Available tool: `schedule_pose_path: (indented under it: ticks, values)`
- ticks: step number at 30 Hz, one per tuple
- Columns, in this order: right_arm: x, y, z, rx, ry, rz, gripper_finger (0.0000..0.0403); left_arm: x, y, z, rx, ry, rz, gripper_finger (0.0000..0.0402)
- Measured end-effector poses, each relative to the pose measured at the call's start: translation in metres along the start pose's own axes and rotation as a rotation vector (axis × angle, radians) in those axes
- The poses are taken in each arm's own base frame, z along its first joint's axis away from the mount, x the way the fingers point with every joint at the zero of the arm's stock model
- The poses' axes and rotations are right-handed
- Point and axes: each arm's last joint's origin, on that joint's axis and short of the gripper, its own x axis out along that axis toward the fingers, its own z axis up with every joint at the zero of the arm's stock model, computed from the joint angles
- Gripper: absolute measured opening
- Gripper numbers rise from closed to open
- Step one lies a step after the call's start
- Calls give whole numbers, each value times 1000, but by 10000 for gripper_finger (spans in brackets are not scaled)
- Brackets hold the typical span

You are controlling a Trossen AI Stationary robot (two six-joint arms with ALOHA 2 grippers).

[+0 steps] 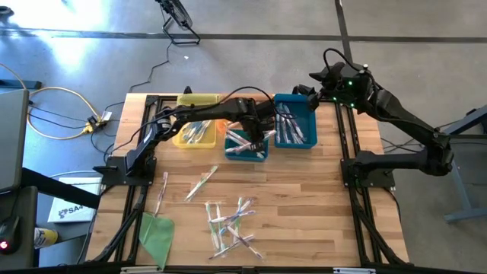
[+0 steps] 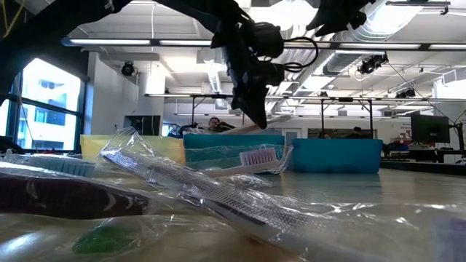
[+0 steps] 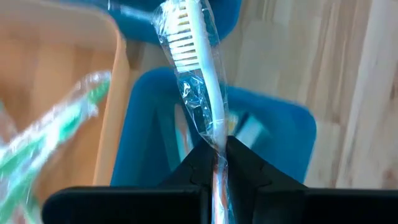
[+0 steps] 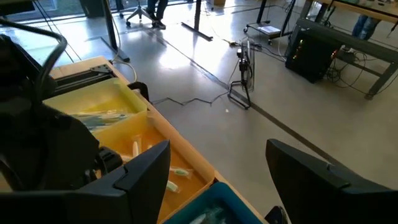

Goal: Pick & Place Toothbrushes
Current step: Put the orange toothbrush into the dark green bin, then put the green toothbrush into the orange bin

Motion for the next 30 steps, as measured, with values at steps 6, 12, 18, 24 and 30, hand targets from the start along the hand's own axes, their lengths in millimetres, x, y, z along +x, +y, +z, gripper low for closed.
schedule_pose_path:
  ticks: [6, 12, 18, 24, 30]
  values:
    - [0, 0, -2, -2, 18, 1, 258, 3, 0, 1, -5, -3, 8, 16]
    - [0, 0, -2, -3, 17, 4, 258, 3, 1, 0, -44, 0, 28, 16]
    - [0, 0, -2, -3, 17, 4, 258, 2, 1, -1, -82, 8, 50, 39]
    - [0, 0, -2, -2, 17, 4, 258, 2, 1, 0, -61, 7, 52, 118]
    - [0, 0, -2, -2, 17, 4, 258, 2, 1, 1, -58, -3, 54, 194]
